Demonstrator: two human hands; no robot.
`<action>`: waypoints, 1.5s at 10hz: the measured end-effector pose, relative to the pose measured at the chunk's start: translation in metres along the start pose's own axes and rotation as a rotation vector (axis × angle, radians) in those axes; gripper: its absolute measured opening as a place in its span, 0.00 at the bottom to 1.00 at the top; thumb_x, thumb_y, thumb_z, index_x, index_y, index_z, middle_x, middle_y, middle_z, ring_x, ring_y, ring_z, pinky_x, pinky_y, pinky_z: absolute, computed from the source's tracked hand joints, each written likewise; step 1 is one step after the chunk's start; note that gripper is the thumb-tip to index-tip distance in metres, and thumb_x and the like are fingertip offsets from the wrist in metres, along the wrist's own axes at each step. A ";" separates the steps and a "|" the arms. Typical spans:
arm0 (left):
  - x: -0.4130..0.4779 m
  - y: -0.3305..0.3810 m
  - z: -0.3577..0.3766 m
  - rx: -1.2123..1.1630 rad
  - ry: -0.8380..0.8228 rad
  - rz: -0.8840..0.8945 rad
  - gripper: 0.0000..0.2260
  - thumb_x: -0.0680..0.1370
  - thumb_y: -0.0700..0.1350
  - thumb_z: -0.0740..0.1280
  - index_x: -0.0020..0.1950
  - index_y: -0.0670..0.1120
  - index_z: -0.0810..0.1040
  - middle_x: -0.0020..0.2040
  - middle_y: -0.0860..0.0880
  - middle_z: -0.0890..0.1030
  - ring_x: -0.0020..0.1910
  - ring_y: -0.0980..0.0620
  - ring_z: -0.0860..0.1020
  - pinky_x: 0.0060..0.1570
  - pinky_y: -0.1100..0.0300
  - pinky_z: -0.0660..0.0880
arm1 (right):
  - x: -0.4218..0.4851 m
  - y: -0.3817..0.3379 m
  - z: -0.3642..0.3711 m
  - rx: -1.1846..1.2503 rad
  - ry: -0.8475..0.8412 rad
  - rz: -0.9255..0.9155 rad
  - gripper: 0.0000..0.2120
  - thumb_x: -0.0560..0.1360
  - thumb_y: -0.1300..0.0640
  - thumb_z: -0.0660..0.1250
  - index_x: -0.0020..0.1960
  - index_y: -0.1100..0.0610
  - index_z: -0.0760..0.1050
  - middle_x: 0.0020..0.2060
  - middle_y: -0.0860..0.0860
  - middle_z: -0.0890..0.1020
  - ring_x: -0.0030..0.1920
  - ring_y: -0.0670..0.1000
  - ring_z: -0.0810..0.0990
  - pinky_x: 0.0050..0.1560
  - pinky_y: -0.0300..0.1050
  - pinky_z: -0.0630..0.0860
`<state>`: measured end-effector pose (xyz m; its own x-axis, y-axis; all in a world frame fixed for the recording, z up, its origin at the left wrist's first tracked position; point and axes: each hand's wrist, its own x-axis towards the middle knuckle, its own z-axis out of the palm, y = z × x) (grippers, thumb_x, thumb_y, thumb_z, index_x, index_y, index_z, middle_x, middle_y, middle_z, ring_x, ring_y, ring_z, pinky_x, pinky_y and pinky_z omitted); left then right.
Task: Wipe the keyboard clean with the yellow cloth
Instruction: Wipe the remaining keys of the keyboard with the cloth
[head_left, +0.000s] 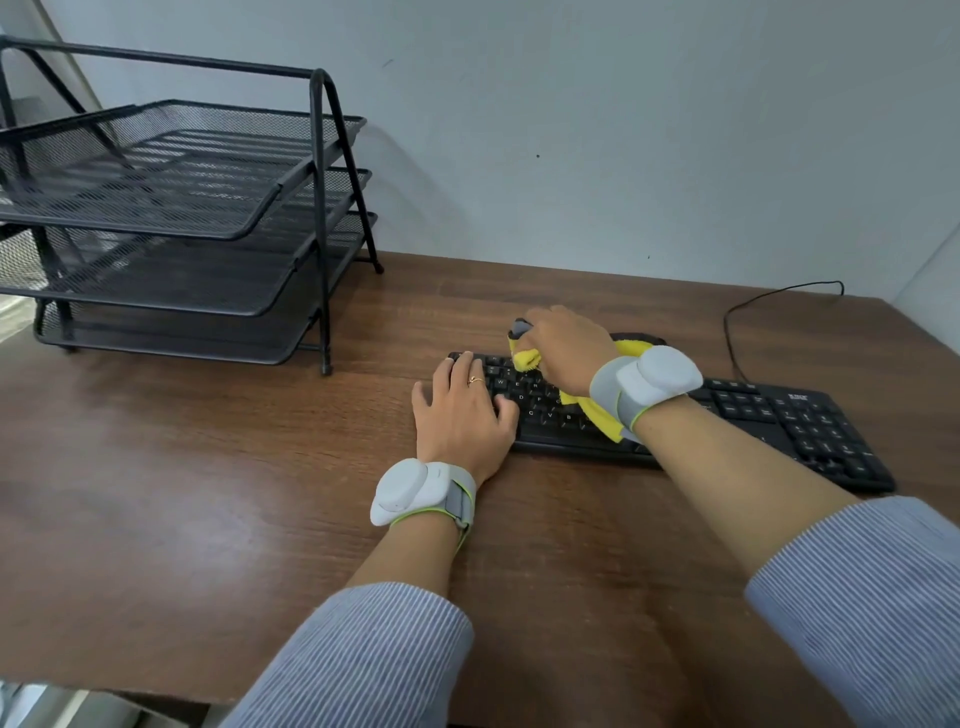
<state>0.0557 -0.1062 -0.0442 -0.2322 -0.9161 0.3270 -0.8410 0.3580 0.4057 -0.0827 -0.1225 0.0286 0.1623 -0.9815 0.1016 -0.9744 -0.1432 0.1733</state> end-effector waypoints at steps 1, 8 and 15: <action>0.000 0.000 0.000 0.003 -0.006 -0.002 0.24 0.77 0.50 0.55 0.72 0.43 0.65 0.74 0.48 0.64 0.74 0.50 0.57 0.70 0.43 0.55 | -0.001 0.000 0.001 -0.006 0.010 0.103 0.16 0.75 0.68 0.59 0.61 0.58 0.74 0.57 0.58 0.73 0.58 0.60 0.70 0.49 0.51 0.71; 0.000 0.000 -0.001 0.009 -0.017 0.001 0.24 0.77 0.50 0.55 0.72 0.43 0.63 0.74 0.48 0.63 0.74 0.50 0.56 0.70 0.45 0.56 | -0.002 0.009 -0.002 -0.113 0.033 0.035 0.16 0.73 0.71 0.60 0.59 0.61 0.74 0.54 0.57 0.74 0.55 0.60 0.71 0.44 0.50 0.66; 0.000 -0.001 0.000 -0.001 -0.017 -0.001 0.24 0.77 0.50 0.55 0.72 0.43 0.64 0.74 0.48 0.63 0.74 0.50 0.57 0.70 0.44 0.56 | -0.015 0.024 0.001 0.030 -0.020 0.083 0.17 0.73 0.69 0.59 0.56 0.56 0.78 0.54 0.56 0.75 0.55 0.59 0.71 0.42 0.48 0.68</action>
<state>0.0560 -0.1069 -0.0445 -0.2402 -0.9193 0.3119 -0.8404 0.3577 0.4072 -0.1085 -0.1113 0.0297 0.0778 -0.9924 0.0949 -0.9886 -0.0645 0.1358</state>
